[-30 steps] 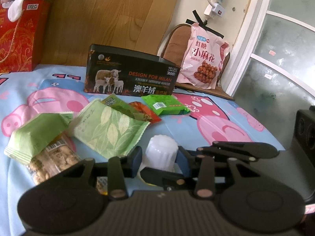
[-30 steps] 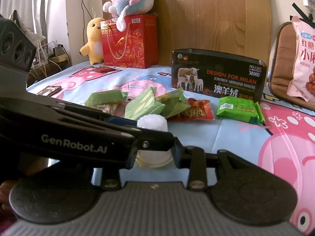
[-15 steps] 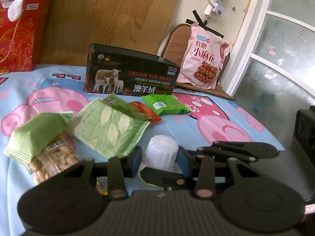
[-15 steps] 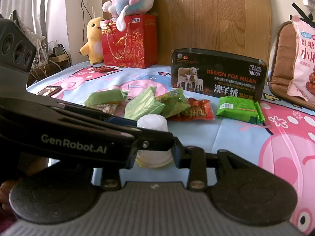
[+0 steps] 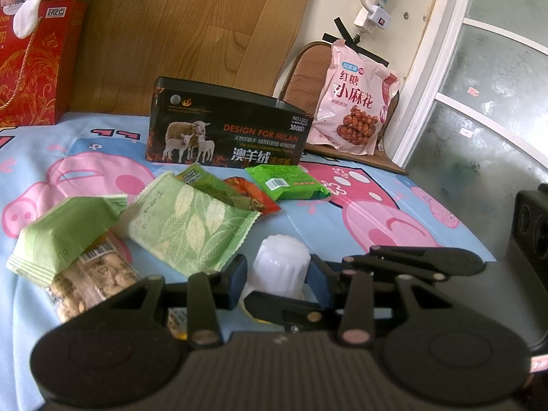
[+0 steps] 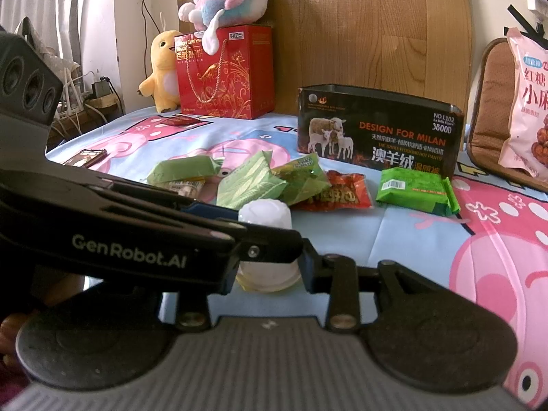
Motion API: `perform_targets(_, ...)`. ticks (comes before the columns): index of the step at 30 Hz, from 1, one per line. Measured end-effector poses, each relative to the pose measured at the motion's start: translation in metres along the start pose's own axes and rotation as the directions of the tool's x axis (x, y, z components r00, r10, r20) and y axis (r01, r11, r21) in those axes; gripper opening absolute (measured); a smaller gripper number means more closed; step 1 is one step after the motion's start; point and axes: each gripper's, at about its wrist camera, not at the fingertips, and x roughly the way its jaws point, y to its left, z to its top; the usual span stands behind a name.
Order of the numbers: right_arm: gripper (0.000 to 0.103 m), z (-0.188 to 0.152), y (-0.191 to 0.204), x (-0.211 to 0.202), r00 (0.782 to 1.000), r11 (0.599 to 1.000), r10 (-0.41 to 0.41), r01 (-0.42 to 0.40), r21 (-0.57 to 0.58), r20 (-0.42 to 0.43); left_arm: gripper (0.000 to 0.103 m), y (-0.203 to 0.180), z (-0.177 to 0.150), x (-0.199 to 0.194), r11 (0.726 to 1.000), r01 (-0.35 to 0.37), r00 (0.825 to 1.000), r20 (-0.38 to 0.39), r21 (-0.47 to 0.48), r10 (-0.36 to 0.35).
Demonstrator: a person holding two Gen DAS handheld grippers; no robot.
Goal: Organize snacks
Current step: 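Lift the white cup into the black box and open the right gripper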
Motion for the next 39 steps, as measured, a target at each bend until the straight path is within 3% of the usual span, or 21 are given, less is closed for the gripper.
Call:
perform_targets(9, 0.04, 0.0, 0.0, 0.0, 1.0, 1.0, 0.0, 0.0, 0.0, 0.003, 0.039, -0.001, 0.001, 0.0, 1.0, -0.002, 1.0, 0.001, 0.003, 0.002)
perform_targets(14, 0.04, 0.001, 0.0, -0.009, 0.998, 1.0, -0.02, 0.02, 0.006, 0.054, 0.038, -0.011, 0.01, -0.006, 0.999, -0.002, 1.0, 0.029, 0.033, 0.001)
perform_targets(20, 0.04, 0.033, -0.006, -0.013, 0.983, 0.997, -0.058, 0.066, -0.04, 0.172, 0.038, -0.019, 0.056, -0.012, 0.996, 0.001, 0.995, 0.095, 0.084, -0.009)
perform_targets(26, 0.039, 0.081, -0.026, 0.015, 0.955, 0.984, -0.111, 0.144, -0.107, 0.274, 0.038, -0.013, 0.119, 0.01, 0.99, -0.033, 0.986, 0.169, 0.134, 0.01)
perform_targets(33, 0.04, 0.135, -0.075, 0.08, 0.968, 0.992, -0.123, 0.123, 0.01, 0.219, 0.038, 0.017, 0.176, 0.077, 0.988, -0.111, 0.983, 0.157, 0.103, 0.094)
perform_targets(39, 0.043, 0.145, -0.089, 0.123, 0.981, 0.987, -0.159, 0.158, 0.016, 0.11, 0.038, 0.039, 0.183, 0.12, 0.988, -0.147, 0.987, 0.071, 0.056, 0.143)
